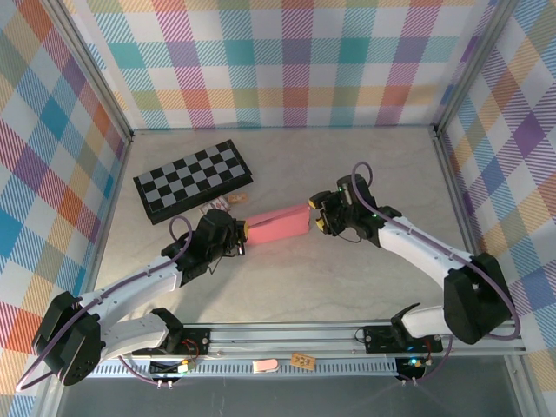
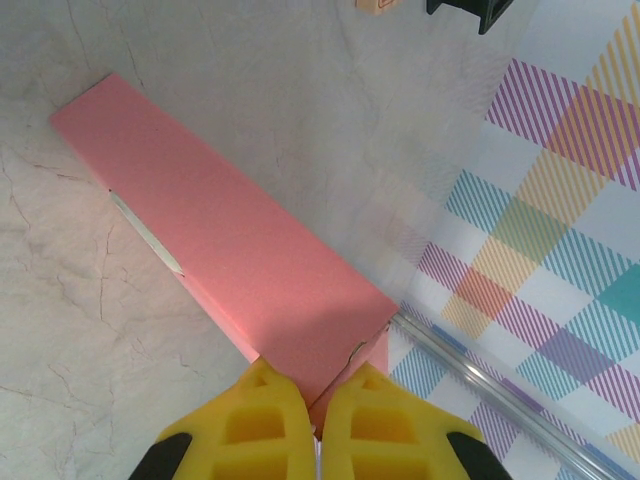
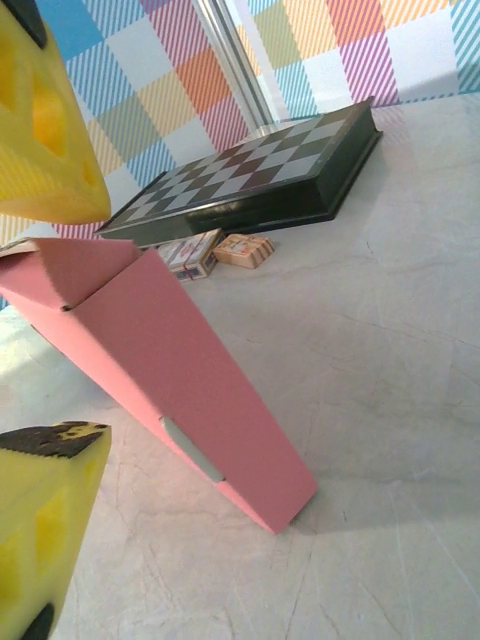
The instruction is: Fold the paper box
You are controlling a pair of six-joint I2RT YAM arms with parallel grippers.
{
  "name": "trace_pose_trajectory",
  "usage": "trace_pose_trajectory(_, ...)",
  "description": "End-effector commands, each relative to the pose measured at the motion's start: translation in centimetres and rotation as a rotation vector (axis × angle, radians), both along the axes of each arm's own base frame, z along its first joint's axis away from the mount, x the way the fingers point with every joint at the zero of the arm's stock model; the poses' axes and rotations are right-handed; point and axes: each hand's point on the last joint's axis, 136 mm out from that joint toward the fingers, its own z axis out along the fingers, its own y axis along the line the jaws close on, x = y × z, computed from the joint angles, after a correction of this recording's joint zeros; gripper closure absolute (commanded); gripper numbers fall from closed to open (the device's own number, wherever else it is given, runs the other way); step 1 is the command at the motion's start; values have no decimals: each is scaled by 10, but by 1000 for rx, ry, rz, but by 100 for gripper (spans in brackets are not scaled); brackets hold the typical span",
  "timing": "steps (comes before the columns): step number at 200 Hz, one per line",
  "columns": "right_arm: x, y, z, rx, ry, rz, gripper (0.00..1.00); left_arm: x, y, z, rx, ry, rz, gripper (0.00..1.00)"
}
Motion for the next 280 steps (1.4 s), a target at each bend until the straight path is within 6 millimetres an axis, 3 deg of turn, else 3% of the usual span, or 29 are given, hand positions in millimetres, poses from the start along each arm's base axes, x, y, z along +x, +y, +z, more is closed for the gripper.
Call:
trace_pose_trajectory(1,3,0,2,22,-34,-3,45,-18,19,-38,-22,203,146,99)
trace_pose_trajectory(28,10,9,14,35,-56,26,46,-18,19,-37,-21,201,144,99)
trace_pose_trajectory(59,9,0,22,9,-88,1,44,-16,17,-35,-22,195,143,99)
trace_pose_trajectory(90,13,6,32,36,-109,15,44,-15,17,-33,-24,190,144,99)
trace_pose_trajectory(154,17,22,19,72,-79,46,54,-15,16,-34,-23,194,139,99)
trace_pose_trajectory(238,4,15,-26,-6,26,55,73,-14,15,-33,-22,191,137,99)
trace_pose_trajectory(280,-16,6,-55,-80,147,81,81,-13,15,-33,-23,192,140,99)
